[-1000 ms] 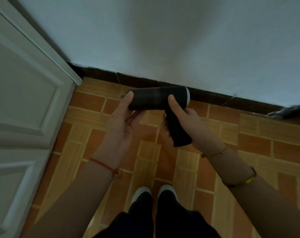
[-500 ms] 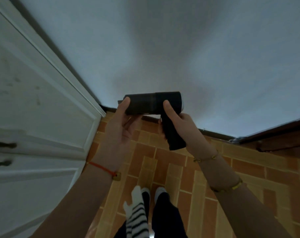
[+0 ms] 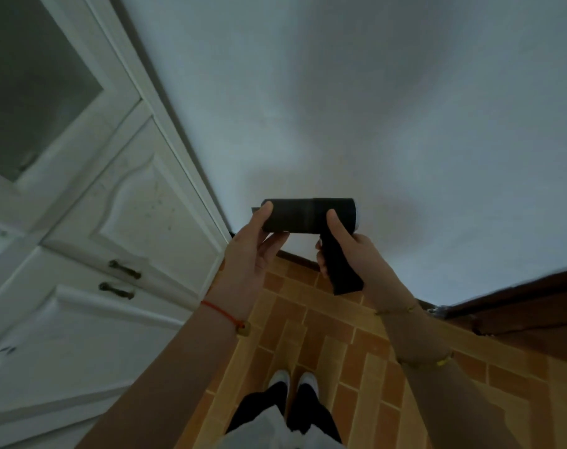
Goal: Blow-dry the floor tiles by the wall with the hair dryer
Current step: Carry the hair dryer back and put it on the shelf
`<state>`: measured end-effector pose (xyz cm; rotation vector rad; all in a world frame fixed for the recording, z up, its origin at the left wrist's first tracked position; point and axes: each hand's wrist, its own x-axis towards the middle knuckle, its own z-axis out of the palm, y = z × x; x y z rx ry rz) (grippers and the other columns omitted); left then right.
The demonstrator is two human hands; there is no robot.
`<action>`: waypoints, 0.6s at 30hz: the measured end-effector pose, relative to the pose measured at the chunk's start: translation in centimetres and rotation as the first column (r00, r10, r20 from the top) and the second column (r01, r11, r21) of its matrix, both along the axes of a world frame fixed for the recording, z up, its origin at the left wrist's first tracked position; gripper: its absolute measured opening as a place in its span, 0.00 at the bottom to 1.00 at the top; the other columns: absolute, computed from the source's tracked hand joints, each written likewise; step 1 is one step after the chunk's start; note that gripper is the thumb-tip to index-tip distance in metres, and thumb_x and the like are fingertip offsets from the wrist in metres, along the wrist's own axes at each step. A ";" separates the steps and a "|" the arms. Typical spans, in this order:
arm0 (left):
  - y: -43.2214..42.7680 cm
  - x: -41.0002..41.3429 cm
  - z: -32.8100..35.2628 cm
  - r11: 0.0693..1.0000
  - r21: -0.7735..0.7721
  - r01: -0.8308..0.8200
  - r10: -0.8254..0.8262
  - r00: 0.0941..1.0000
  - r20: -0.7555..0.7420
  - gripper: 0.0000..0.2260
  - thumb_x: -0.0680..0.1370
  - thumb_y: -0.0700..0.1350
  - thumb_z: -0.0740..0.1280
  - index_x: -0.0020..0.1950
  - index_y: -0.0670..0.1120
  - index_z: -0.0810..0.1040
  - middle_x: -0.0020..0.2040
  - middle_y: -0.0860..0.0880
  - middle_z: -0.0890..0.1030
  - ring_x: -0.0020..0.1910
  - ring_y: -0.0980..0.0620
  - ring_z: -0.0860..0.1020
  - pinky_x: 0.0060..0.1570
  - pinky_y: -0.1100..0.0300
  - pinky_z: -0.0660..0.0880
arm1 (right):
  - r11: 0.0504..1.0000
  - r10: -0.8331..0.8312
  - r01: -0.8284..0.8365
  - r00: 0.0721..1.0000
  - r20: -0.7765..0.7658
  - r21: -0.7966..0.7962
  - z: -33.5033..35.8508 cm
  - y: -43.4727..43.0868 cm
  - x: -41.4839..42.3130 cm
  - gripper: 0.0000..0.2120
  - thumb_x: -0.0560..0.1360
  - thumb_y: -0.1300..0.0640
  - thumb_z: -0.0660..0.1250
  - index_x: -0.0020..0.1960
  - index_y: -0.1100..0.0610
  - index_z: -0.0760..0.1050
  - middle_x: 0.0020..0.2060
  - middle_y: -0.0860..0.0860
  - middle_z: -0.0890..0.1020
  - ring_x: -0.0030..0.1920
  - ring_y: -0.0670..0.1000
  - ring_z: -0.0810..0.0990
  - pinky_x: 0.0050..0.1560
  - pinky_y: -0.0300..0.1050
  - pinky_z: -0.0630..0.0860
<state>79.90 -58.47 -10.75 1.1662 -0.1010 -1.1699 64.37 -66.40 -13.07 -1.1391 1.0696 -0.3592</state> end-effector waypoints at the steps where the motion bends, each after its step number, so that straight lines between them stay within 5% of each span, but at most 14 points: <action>1: 0.6 -0.1 0.5 1.000 -0.005 -0.001 0.001 1.000 0.007 0.21 0.76 0.47 0.72 0.67 0.40 0.77 0.63 0.42 0.82 0.62 0.48 0.81 0.63 0.54 0.78 | 1.000 0.014 -0.014 1.000 -0.002 0.006 0.7 0.4 -0.1 0.31 0.70 0.30 0.62 0.44 0.59 0.78 0.33 0.54 0.83 0.32 0.53 0.82 0.41 0.47 0.80; 18: 7.1 -1.5 4.2 0.989 0.005 -0.147 0.147 0.987 -0.065 0.23 0.74 0.48 0.75 0.65 0.40 0.78 0.60 0.40 0.83 0.59 0.44 0.83 0.63 0.48 0.77 | 0.996 0.078 -0.081 0.995 0.064 0.040 5.7 6.1 -2.0 0.30 0.70 0.39 0.67 0.59 0.64 0.77 0.43 0.61 0.84 0.40 0.59 0.81 0.52 0.57 0.79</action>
